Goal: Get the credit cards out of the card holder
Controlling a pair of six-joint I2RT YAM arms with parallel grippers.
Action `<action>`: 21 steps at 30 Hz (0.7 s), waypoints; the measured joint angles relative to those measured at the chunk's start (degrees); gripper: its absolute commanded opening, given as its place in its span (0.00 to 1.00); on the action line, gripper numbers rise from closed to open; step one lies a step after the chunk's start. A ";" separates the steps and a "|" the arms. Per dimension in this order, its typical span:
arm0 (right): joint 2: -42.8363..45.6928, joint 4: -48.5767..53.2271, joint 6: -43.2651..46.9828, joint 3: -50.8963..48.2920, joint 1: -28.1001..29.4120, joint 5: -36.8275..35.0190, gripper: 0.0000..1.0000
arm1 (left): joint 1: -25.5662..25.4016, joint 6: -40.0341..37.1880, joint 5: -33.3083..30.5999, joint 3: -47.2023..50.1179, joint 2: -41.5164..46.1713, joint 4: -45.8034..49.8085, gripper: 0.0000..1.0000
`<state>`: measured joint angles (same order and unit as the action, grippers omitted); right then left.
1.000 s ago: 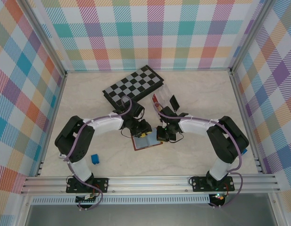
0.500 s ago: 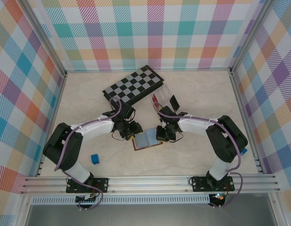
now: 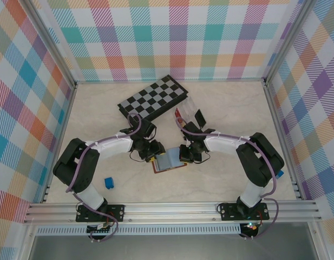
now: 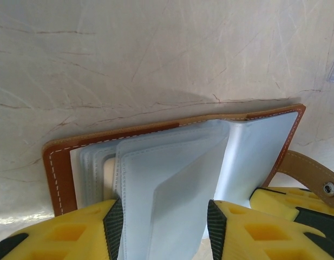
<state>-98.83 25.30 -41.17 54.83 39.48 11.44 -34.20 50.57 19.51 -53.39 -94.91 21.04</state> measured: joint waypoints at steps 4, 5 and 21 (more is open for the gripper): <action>-0.09 0.04 -0.02 0.04 0.00 0.22 0.02 | 0.02 0.00 0.96 0.00 -0.46 -0.68 0.45; -0.09 0.04 -0.02 0.04 0.00 0.24 0.02 | 0.00 0.00 1.60 0.00 -0.52 -1.20 0.45; -0.09 0.04 -0.02 0.04 0.00 0.24 0.03 | -0.83 -0.02 6.84 -1.75 -4.37 -5.22 0.46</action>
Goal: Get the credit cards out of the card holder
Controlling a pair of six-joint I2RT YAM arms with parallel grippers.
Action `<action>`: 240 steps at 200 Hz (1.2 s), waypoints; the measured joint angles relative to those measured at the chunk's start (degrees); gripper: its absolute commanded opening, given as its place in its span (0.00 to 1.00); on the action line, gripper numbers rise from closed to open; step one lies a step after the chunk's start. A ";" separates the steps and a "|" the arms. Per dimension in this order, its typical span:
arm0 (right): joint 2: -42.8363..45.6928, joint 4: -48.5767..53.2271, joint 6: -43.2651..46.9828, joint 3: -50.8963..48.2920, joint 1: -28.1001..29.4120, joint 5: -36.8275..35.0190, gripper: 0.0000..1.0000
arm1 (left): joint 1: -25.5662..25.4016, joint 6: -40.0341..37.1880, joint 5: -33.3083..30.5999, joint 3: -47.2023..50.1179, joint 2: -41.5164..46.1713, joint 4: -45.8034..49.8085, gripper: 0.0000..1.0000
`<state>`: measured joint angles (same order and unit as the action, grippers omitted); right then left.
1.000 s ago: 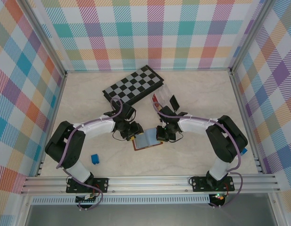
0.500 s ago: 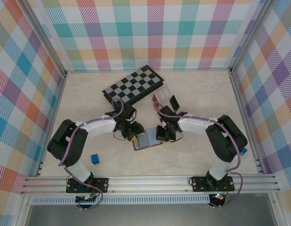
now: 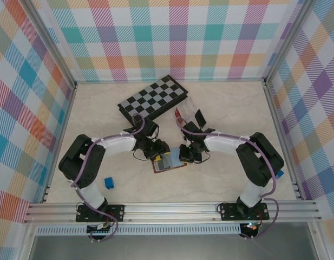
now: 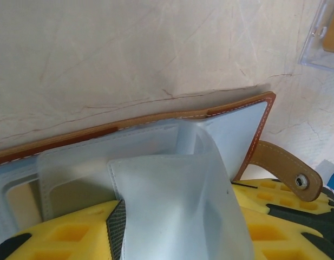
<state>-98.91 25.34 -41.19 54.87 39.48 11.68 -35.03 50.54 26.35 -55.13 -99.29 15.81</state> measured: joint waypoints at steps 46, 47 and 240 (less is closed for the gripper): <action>0.15 0.02 -0.04 0.00 0.00 -0.04 0.03 | -1.33 1.64 3.39 -0.94 -2.86 -5.66 0.46; 0.15 0.02 -0.04 0.00 0.00 -0.04 0.03 | -1.36 1.70 3.45 -0.94 -2.93 -5.79 0.46; 20.09 -1.84 1.60 -8.11 0.00 -3.41 0.39 | -1.70 6.91 8.20 -1.95 -5.25 -16.24 0.32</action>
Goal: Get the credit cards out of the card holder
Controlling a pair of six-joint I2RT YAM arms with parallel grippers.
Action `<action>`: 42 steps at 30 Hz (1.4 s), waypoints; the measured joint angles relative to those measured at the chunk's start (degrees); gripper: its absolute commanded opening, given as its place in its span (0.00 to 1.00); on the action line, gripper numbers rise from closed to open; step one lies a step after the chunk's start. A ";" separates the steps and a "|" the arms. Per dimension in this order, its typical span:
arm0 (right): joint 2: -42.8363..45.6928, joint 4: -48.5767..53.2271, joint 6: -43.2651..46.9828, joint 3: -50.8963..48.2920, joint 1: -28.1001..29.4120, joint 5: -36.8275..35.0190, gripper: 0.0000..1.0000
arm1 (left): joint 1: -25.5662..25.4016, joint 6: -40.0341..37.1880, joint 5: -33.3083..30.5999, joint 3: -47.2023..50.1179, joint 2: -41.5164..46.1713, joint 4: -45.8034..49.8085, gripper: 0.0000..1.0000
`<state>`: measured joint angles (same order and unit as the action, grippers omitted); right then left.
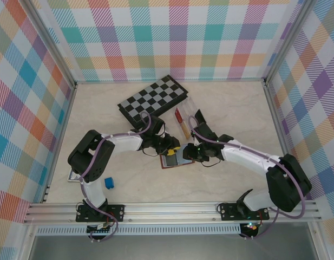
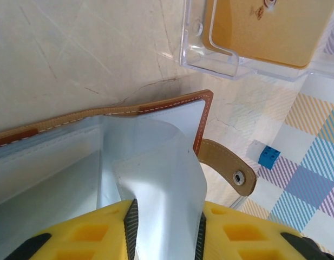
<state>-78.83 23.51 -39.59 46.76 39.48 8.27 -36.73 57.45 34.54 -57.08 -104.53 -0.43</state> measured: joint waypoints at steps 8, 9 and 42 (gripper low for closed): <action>-2.36 -1.60 2.73 0.11 0.44 1.84 0.44 | -0.26 0.00 0.35 -0.35 0.00 0.00 0.30; -3.65 -1.46 3.04 0.52 0.76 1.79 0.44 | -0.28 0.00 0.39 -0.42 0.00 0.02 0.30; -11.78 4.55 1.01 6.23 3.32 -14.73 0.21 | 3.23 -5.20 -8.66 -0.52 8.68 18.91 0.40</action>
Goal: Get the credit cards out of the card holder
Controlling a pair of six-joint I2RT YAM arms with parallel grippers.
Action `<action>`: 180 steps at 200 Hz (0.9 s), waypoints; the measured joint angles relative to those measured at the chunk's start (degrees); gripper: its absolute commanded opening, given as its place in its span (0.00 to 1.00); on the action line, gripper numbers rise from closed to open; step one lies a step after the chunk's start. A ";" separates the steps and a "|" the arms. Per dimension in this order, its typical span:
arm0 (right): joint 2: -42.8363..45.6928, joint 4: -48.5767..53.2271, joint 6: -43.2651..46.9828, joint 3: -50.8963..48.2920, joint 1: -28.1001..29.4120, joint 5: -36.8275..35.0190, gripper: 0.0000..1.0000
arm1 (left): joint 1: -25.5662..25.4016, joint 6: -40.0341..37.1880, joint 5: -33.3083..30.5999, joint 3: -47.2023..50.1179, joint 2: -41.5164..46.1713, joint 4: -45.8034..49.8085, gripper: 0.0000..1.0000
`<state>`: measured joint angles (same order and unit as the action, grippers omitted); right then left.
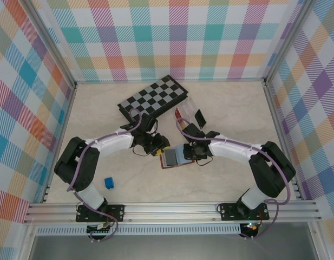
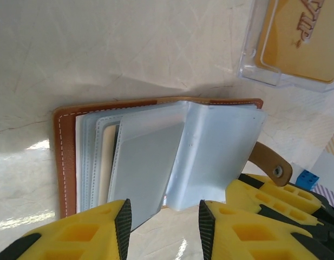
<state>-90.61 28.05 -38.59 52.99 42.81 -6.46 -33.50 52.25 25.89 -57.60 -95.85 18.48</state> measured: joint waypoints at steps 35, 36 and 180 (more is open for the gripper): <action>-0.63 0.11 -0.02 0.00 0.00 0.04 0.21 | -0.02 -0.79 0.66 0.00 -1.60 -0.22 0.40; -0.66 0.11 -0.02 0.00 0.00 0.02 0.21 | -0.02 -0.83 0.66 0.00 -1.66 -0.22 0.40; -0.74 0.11 -0.11 0.00 0.00 0.46 0.21 | -0.11 -3.13 2.05 -0.94 -5.14 0.87 0.35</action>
<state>-91.35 28.16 -38.70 52.99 42.81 -6.00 -33.61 49.12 27.94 -58.54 -100.99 19.35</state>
